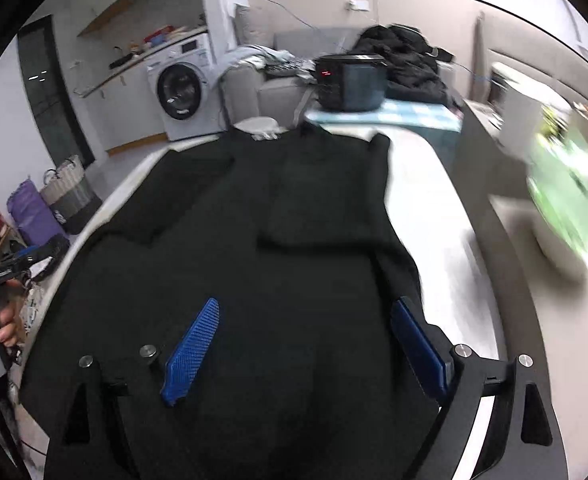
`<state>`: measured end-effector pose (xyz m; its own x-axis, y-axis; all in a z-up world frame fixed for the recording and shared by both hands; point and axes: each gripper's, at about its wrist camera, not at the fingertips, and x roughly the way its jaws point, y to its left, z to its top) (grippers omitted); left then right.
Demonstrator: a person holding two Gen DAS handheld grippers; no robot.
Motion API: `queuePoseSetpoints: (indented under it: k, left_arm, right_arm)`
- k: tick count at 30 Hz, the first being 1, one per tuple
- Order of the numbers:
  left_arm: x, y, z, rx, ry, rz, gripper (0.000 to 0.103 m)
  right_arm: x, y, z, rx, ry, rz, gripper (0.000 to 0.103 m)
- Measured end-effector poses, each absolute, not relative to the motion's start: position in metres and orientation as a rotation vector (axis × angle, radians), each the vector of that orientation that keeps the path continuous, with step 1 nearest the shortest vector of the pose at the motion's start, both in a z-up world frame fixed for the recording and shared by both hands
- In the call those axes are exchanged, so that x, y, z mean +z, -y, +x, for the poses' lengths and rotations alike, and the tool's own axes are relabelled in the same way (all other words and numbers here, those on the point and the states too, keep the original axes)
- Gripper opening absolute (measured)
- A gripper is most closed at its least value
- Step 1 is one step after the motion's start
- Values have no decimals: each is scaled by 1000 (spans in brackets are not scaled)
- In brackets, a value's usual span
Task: Fold small clothes
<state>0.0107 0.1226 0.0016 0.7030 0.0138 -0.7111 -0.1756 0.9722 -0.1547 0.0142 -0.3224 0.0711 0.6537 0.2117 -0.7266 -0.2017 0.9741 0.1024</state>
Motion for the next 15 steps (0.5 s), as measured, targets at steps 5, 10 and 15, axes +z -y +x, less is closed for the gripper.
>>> queuePoseSetpoints:
  k: [5, 10, 15]
  left_arm:
    - [-25, -91, -20, 63, -847, -191, 101]
    - [-33, -55, -46, 0, -849, -90, 101]
    - [-45, -57, -83, 18, -900, -112, 101]
  right_arm:
    - [43, 302, -21, 250, -859, -77, 76]
    - [17, 265, -33, 345, -884, -149, 76]
    - [-5, 272, -56, 304, -926, -224, 76]
